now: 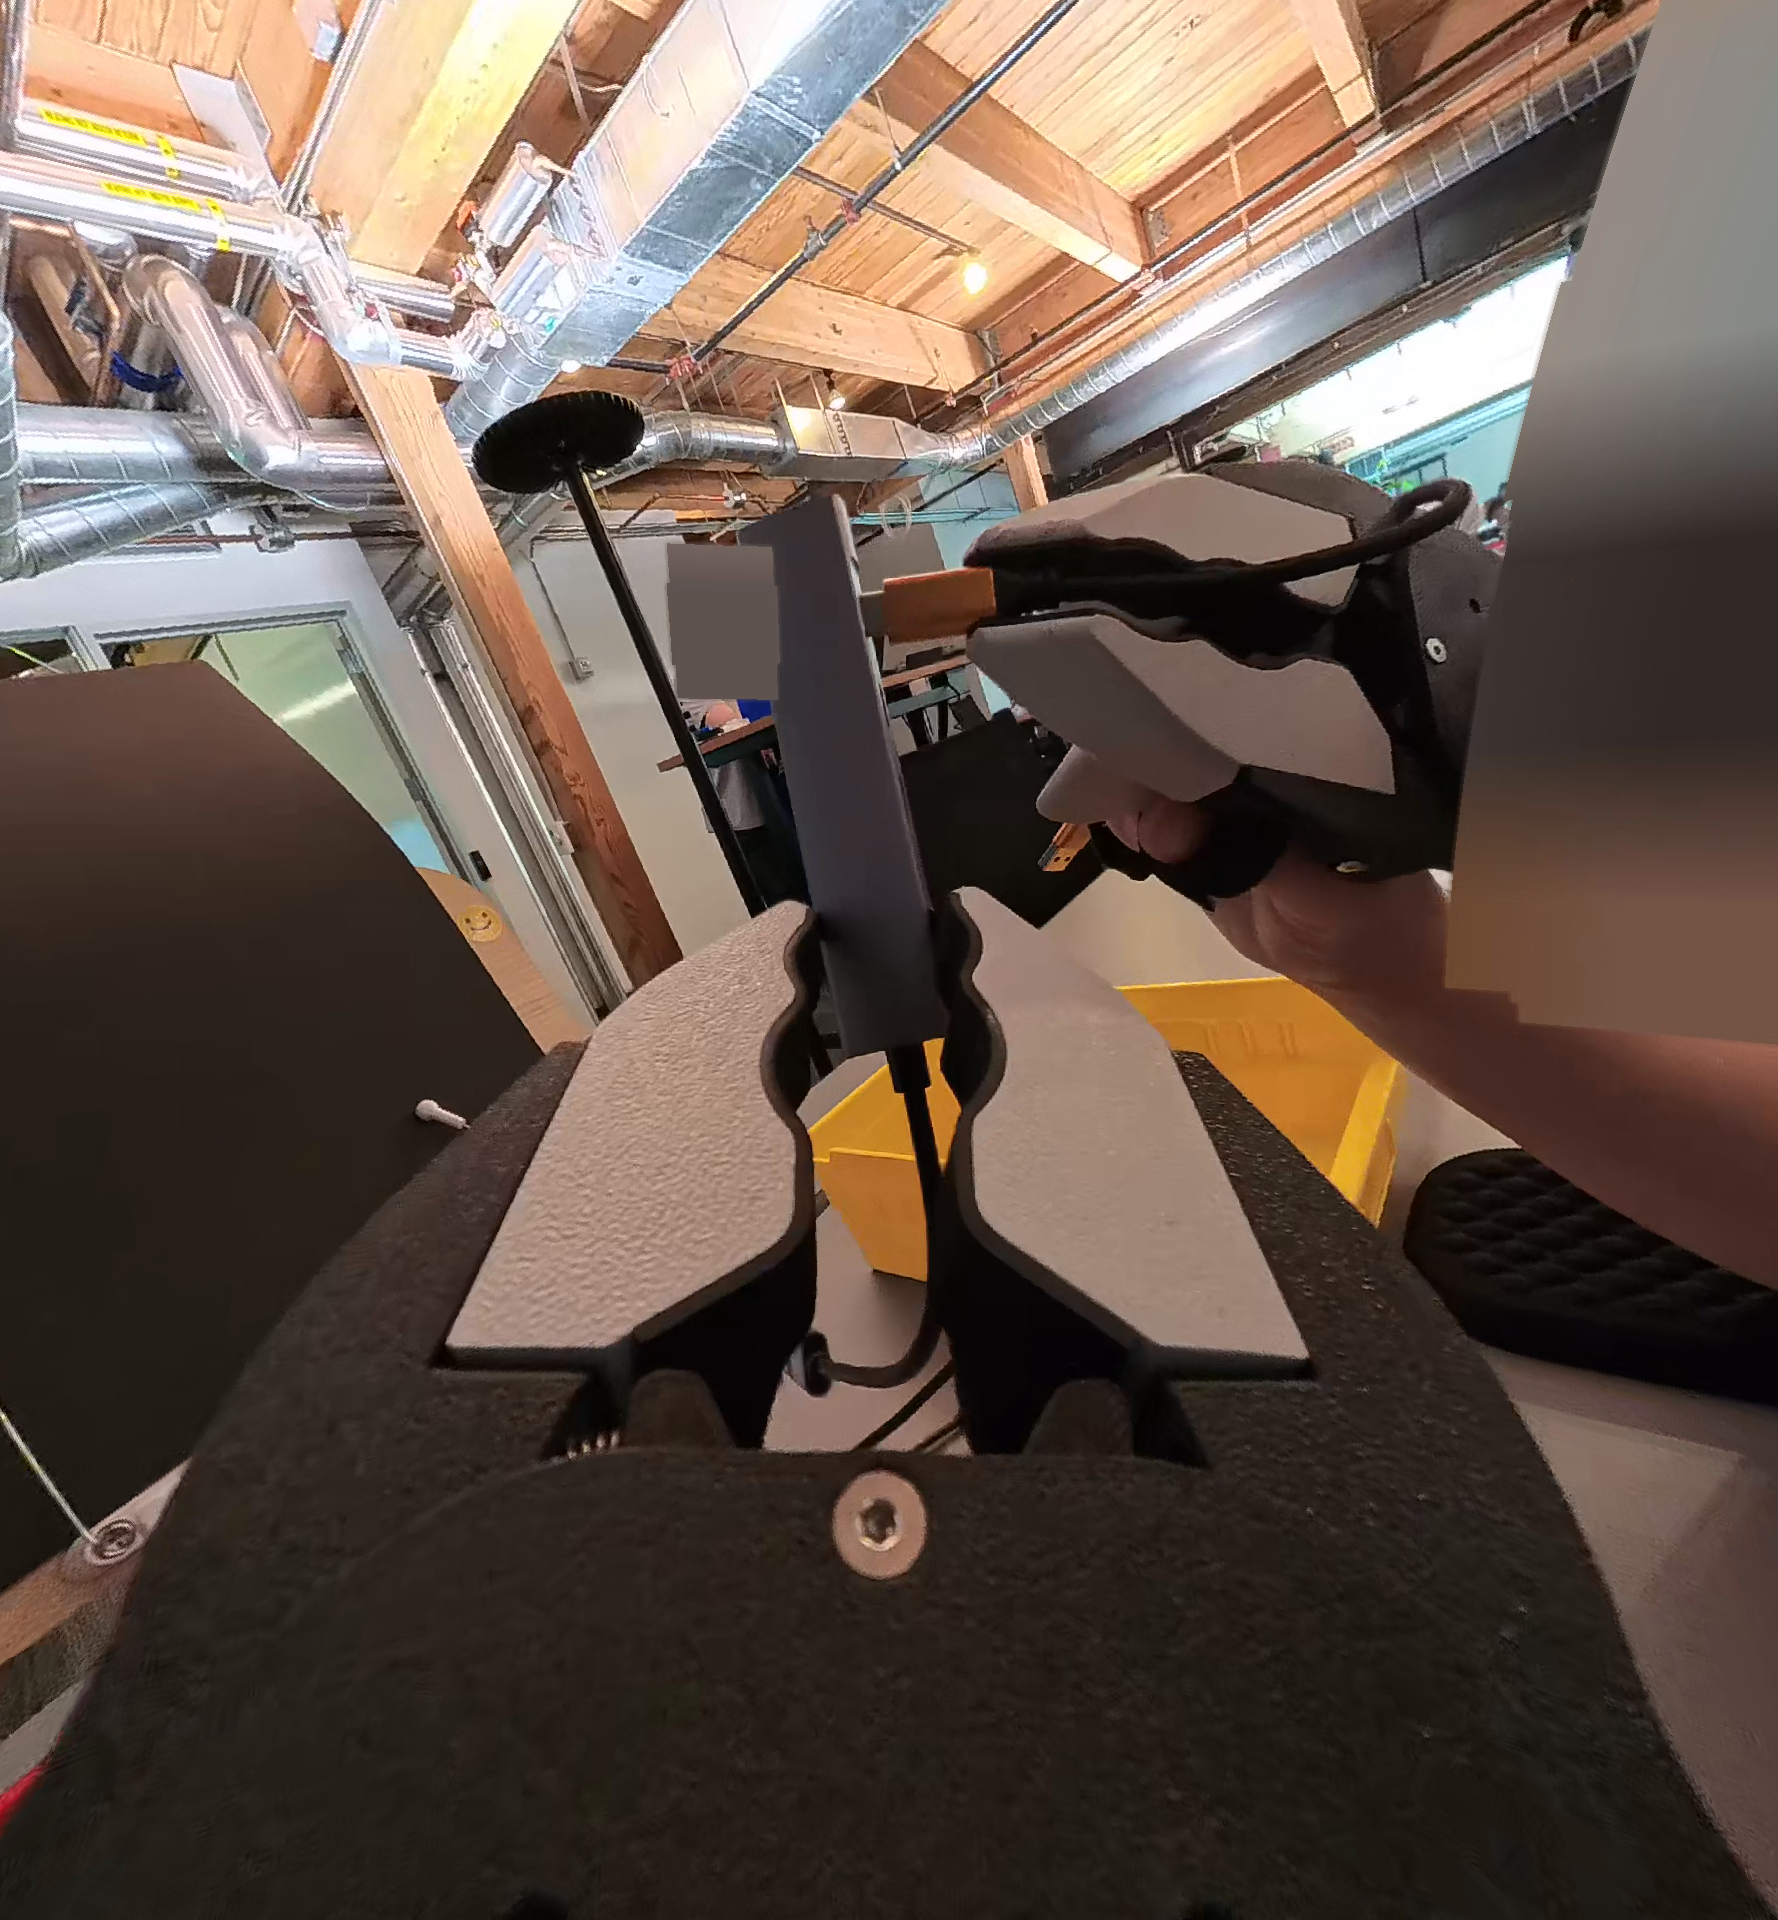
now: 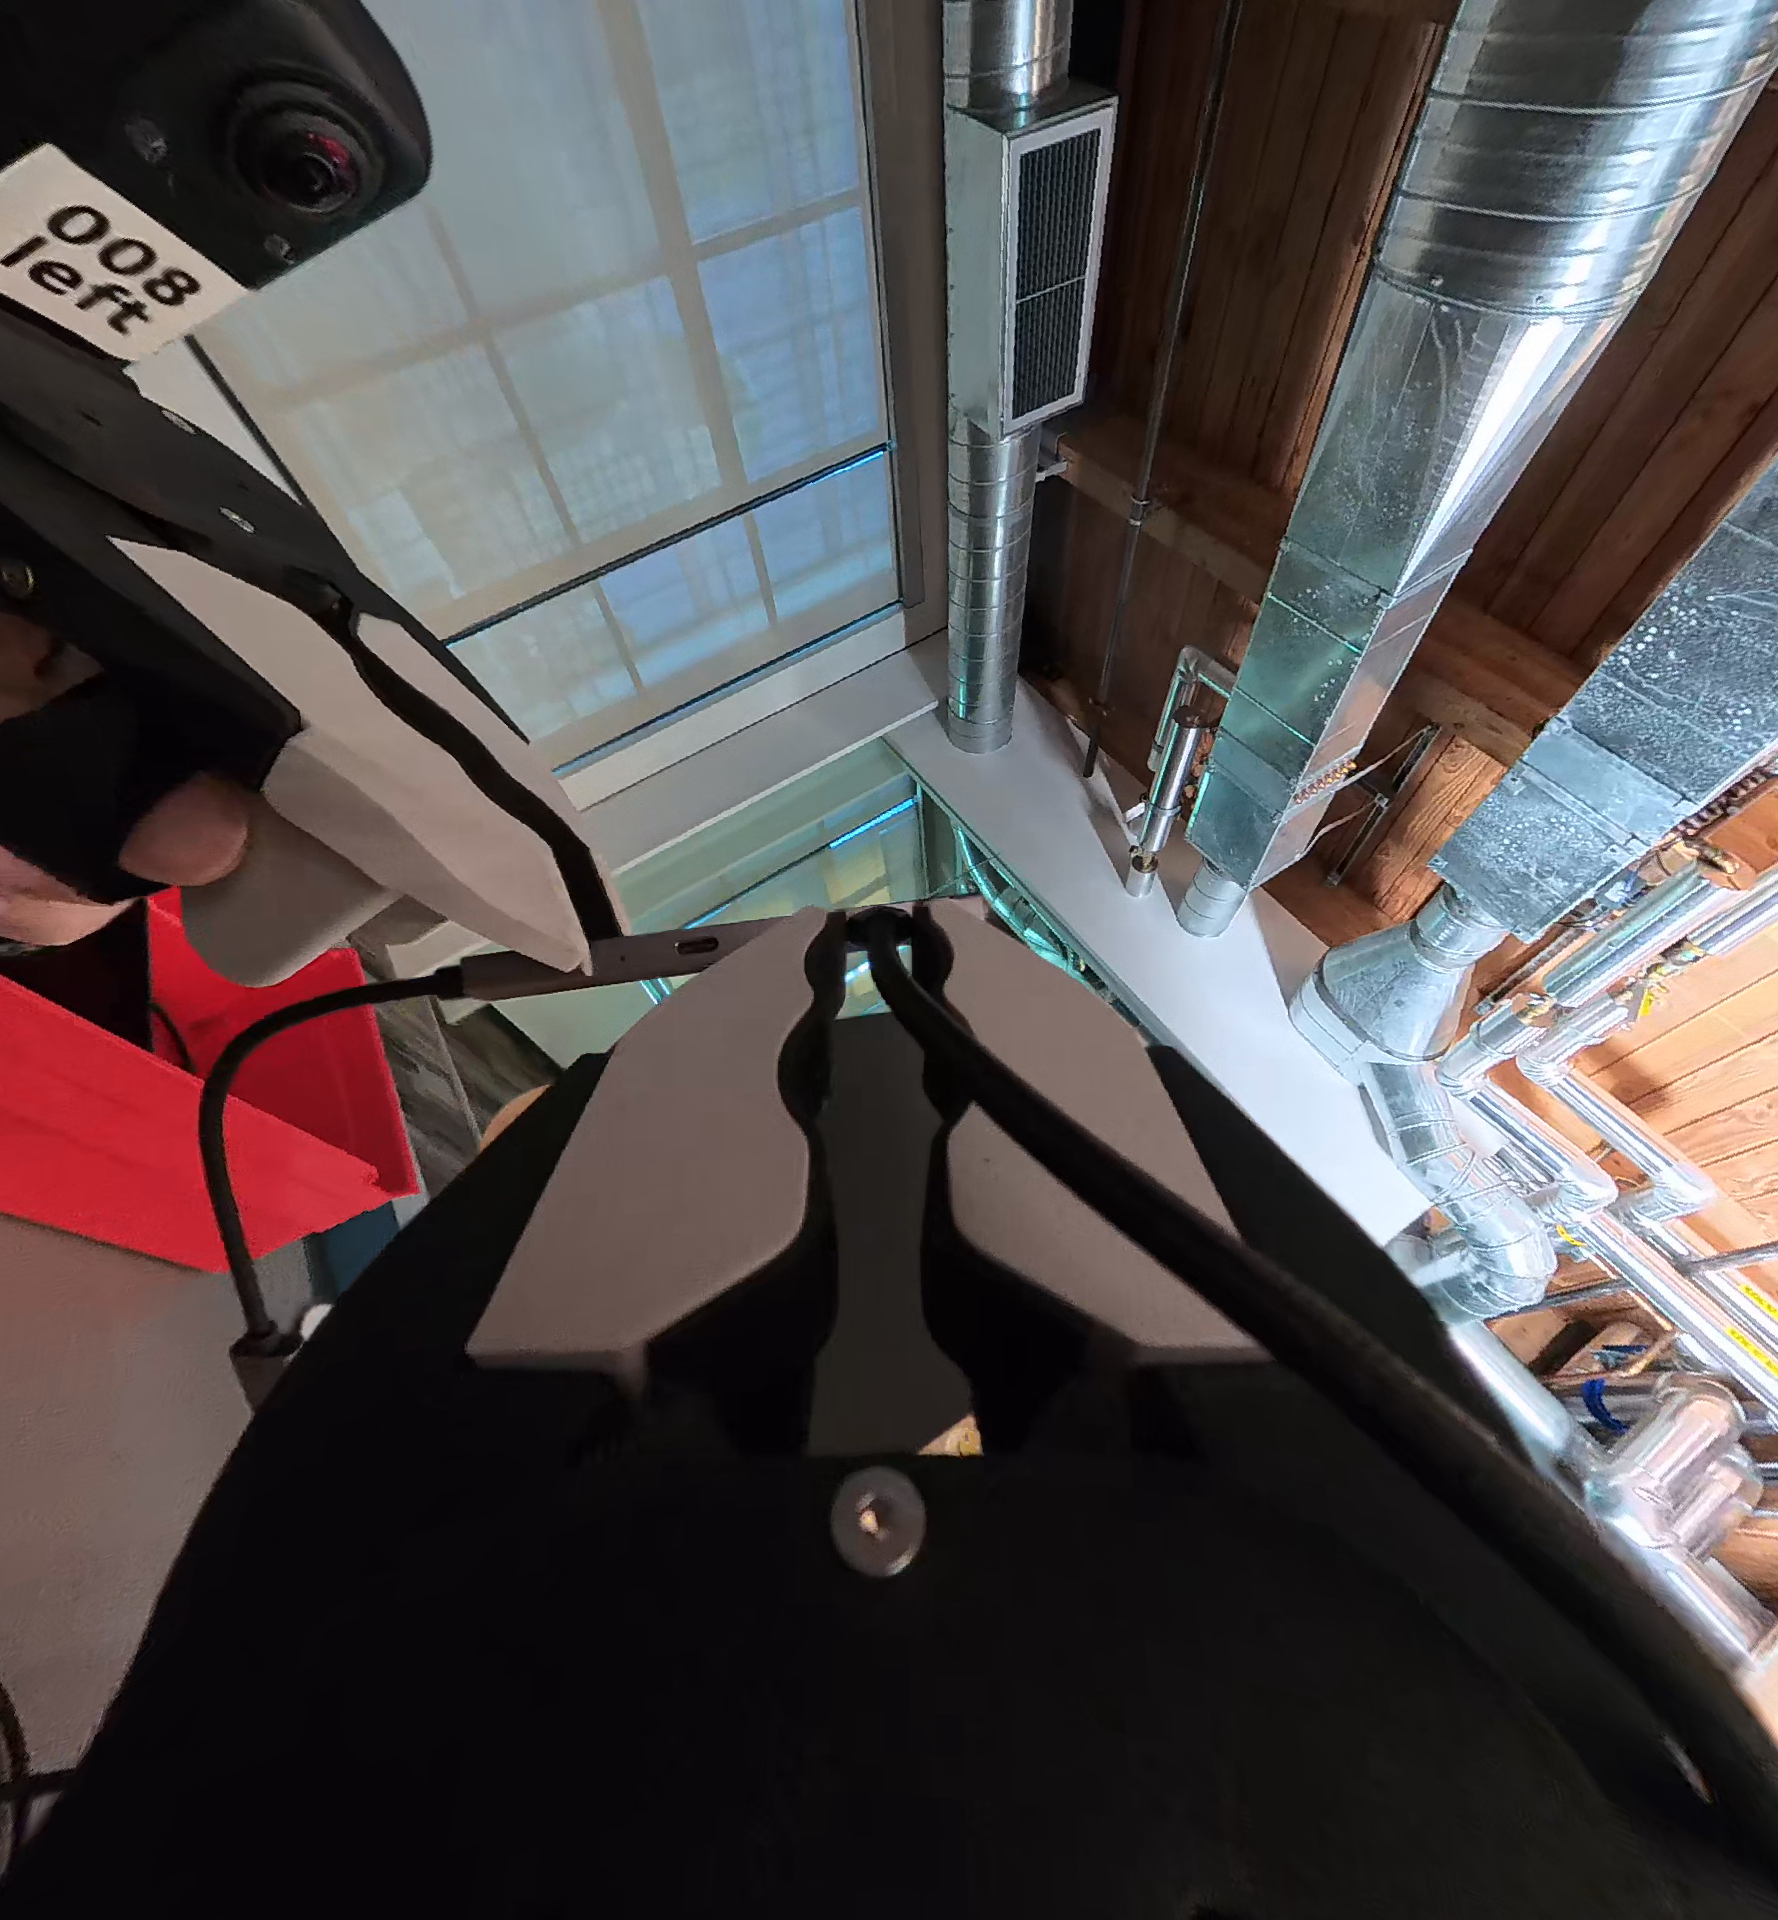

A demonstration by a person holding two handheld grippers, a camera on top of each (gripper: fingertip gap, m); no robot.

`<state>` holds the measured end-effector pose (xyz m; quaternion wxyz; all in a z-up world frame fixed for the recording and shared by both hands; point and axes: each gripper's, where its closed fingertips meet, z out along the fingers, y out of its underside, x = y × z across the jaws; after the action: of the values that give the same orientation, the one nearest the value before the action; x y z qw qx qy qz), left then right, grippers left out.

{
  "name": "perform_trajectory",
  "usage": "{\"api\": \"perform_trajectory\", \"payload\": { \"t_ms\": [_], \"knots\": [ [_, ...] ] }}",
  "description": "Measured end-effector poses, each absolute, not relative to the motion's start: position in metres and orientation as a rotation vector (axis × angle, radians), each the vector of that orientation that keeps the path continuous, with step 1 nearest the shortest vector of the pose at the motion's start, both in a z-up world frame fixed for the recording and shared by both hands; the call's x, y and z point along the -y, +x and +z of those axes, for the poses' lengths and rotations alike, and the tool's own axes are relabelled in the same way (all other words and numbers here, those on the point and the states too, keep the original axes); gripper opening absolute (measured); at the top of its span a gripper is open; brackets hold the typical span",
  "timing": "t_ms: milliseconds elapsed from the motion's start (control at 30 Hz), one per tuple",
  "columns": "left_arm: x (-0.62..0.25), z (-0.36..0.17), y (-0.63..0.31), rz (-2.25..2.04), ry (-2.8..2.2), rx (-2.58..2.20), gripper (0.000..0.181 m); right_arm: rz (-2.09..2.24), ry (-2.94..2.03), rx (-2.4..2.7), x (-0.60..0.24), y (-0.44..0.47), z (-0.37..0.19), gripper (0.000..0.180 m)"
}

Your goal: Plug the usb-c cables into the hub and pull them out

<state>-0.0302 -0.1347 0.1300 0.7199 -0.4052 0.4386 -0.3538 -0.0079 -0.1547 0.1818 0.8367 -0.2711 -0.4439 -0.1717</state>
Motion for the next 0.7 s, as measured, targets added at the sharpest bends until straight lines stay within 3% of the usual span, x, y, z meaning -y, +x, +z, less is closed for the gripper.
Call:
{"api": "perform_trajectory", "payload": {
  "t_ms": [67,133,333,533,700],
  "knots": [
    [0.137,0.131,-0.031,-0.759,-0.87,-0.978,0.02,-0.332,-0.576,0.939,0.156,-0.008,0.182,0.014],
    [0.147,0.138,-0.036,-0.73,-0.786,-0.965,0.0,-0.311,-0.602,0.973,0.153,-0.01,0.177,0.014],
    [0.136,0.138,-0.041,-0.697,-0.855,-0.882,0.0,-0.329,-0.621,0.993,0.15,-0.014,0.174,0.014],
    [0.112,0.133,-0.046,-1.118,-1.135,-0.796,0.049,-0.345,-0.625,1.015,0.145,-0.016,0.168,0.014],
    [0.113,0.116,-0.027,-1.329,-1.261,-0.845,0.063,-0.376,-0.628,1.039,0.142,-0.02,0.162,0.014]
  ]
}}
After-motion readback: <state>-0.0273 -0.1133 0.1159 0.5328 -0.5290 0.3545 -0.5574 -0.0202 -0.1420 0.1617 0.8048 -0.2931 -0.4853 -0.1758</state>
